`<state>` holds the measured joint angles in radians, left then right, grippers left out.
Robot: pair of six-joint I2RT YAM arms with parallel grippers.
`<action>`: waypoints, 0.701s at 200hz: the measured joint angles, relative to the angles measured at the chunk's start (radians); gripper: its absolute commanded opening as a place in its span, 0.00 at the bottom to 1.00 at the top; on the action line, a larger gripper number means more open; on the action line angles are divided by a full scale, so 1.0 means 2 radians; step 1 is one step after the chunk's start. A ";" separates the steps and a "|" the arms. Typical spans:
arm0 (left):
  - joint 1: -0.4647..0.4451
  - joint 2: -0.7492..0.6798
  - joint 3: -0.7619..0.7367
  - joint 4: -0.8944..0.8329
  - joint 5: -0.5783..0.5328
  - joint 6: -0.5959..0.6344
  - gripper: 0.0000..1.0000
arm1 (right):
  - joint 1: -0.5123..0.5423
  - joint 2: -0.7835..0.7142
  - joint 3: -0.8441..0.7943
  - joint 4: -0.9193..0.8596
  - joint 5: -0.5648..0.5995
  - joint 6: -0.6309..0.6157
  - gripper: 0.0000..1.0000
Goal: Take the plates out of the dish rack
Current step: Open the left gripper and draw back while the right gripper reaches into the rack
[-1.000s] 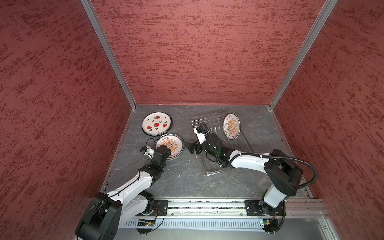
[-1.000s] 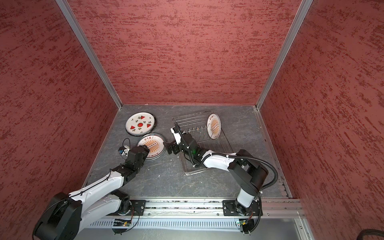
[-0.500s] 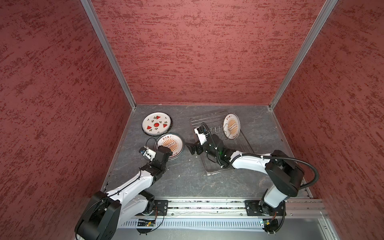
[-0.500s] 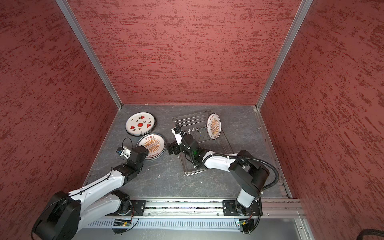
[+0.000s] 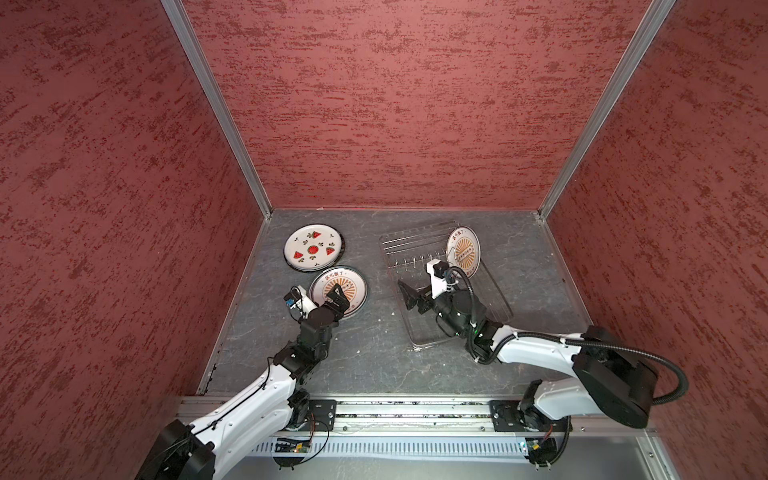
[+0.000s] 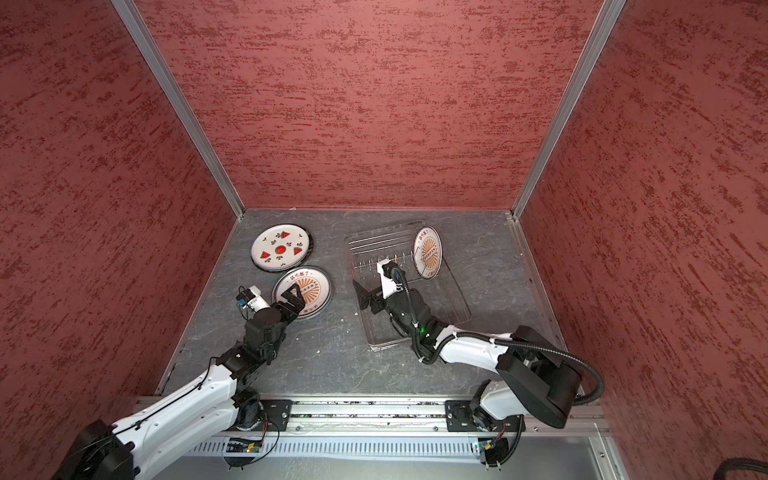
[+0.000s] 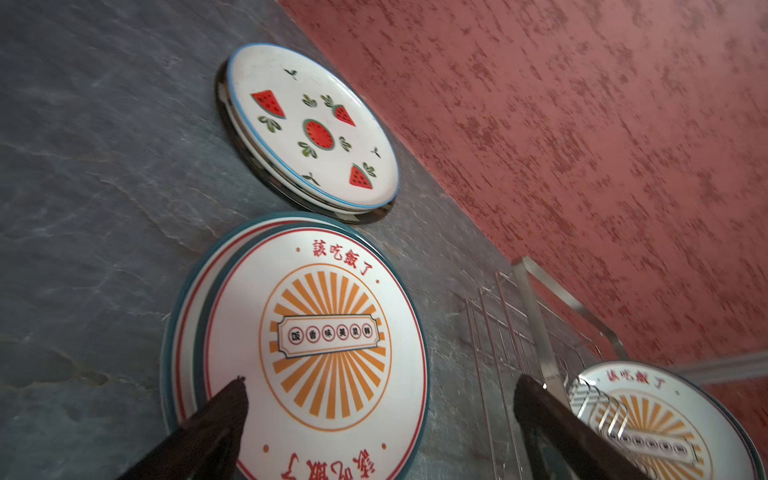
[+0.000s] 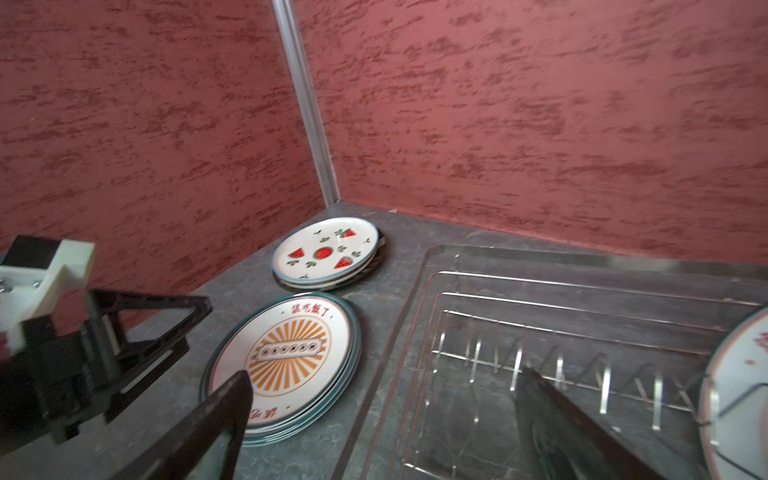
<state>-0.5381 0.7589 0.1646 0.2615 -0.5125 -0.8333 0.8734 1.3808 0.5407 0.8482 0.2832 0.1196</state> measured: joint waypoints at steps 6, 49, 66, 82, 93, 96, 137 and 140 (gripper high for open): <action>-0.001 -0.004 -0.004 0.013 0.013 0.011 0.99 | 0.000 -0.005 0.000 0.002 0.016 -0.006 0.99; -0.017 -0.008 -0.012 0.094 0.089 0.068 0.99 | -0.027 -0.053 -0.015 -0.002 0.086 -0.030 0.99; -0.023 -0.003 -0.017 0.127 0.115 0.087 0.99 | -0.057 -0.076 -0.018 -0.025 0.094 -0.024 0.99; -0.026 0.008 -0.019 0.157 0.150 0.106 0.99 | -0.100 -0.101 -0.018 -0.055 0.084 -0.002 0.99; -0.027 0.018 -0.020 0.181 0.174 0.116 0.99 | -0.135 -0.114 -0.018 -0.075 0.071 0.018 0.99; -0.028 0.020 -0.021 0.187 0.179 0.119 0.99 | -0.145 -0.117 -0.018 -0.079 0.067 0.024 0.99; -0.039 0.049 -0.021 0.241 0.241 0.143 0.99 | -0.254 -0.121 -0.010 -0.150 -0.006 0.095 0.94; -0.041 0.051 -0.021 0.244 0.243 0.144 0.99 | -0.260 -0.119 -0.008 -0.155 -0.012 0.099 0.92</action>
<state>-0.6193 0.8600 0.1223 0.7498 -0.0269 -0.5449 0.3542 1.1419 0.5240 0.5388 0.2600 0.3176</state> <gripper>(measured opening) 0.994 0.966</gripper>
